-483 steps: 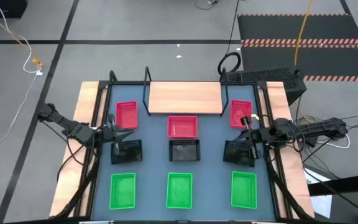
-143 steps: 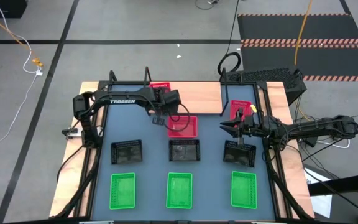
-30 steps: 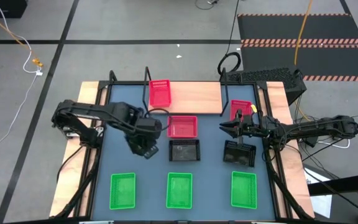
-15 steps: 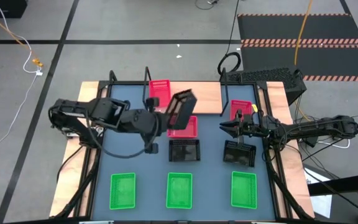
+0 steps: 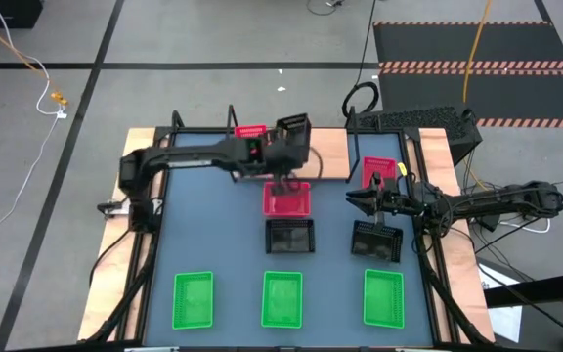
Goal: Stack baskets on shelf by color
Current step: Put the left black basket on the shelf
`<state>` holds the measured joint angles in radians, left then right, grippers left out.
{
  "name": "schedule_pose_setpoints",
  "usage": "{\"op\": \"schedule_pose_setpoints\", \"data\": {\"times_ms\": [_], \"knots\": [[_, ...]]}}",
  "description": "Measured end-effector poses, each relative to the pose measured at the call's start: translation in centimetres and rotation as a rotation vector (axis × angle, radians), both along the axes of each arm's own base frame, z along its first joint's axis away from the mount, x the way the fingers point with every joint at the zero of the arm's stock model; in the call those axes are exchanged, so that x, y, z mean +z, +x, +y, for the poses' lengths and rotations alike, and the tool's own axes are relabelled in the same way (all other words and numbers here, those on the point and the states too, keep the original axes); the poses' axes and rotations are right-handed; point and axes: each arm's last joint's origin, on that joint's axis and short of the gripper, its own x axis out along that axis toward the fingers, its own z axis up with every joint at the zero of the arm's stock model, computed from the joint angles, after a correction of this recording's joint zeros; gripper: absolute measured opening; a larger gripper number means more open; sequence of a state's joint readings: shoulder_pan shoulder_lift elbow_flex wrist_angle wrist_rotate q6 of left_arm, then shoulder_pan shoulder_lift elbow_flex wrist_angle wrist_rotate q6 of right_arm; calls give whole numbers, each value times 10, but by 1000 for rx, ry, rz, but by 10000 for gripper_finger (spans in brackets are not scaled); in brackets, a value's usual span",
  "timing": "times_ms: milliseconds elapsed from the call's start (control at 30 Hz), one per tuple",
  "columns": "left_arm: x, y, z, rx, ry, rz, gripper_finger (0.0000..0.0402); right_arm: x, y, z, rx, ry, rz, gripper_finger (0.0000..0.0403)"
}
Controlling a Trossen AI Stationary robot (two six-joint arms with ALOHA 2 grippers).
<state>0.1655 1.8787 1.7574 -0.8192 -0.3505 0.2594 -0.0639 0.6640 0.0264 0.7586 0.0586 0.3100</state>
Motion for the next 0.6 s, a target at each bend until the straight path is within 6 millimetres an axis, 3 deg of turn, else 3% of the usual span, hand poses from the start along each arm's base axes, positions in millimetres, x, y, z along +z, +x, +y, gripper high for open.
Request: {"op": "schedule_pose_setpoints", "data": {"times_ms": [233, 600], "knots": [[-47, 18, 34, 63, -58, 77, 9, 0, 0, 0, -1, -2, 1, 71], [-68, 26, 42, 151, -100, 58, 40, -1, 0, -1, -51, -13, 10, 71]]}}
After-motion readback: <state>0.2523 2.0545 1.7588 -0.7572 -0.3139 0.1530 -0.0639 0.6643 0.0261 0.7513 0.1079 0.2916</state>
